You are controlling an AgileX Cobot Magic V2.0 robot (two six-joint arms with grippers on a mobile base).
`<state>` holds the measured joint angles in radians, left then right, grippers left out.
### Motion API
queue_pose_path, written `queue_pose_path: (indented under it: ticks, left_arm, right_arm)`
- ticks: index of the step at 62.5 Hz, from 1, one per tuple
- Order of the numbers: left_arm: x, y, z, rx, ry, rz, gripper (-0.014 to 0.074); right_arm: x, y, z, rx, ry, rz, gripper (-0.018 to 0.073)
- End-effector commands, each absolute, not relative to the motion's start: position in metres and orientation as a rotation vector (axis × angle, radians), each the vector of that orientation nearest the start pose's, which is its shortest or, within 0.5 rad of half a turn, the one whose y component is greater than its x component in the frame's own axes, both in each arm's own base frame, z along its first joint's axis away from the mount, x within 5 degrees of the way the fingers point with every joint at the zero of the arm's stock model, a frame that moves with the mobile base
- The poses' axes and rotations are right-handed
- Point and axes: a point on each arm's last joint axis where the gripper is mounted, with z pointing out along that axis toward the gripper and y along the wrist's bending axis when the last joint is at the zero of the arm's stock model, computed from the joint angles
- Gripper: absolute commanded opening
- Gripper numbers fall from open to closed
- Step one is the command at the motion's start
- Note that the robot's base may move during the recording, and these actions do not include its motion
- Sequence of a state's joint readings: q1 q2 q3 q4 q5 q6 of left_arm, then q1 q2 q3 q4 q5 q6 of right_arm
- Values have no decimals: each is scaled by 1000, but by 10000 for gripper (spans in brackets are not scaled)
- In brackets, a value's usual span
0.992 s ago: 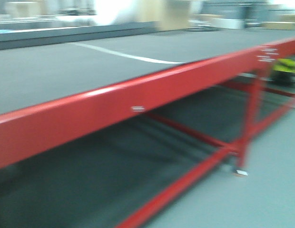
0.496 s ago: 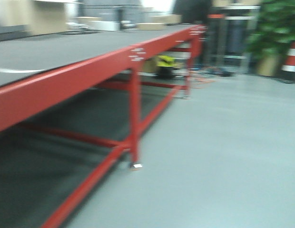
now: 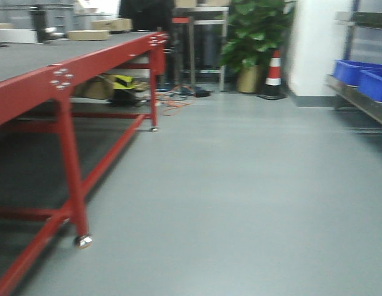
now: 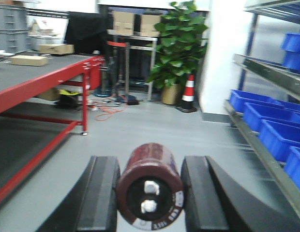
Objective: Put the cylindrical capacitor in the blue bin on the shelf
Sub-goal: 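Drive the base to the shelf of blue bins holding both cylinders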
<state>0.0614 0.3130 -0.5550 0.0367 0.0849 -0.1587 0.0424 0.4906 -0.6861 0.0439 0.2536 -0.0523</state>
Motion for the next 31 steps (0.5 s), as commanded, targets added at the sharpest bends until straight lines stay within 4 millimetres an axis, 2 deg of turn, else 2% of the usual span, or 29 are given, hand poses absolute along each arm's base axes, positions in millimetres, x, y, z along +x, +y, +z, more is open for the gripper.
queue_pose_path:
  ticks: [1, 31]
  left_arm:
    - [59, 4, 373, -124, 1289, -52, -111]
    - [59, 4, 373, -124, 1289, -52, -111]
  right_arm:
    - [93, 5, 387, -54, 1507, 25, -162]
    - [93, 5, 387, -54, 1507, 25, -162]
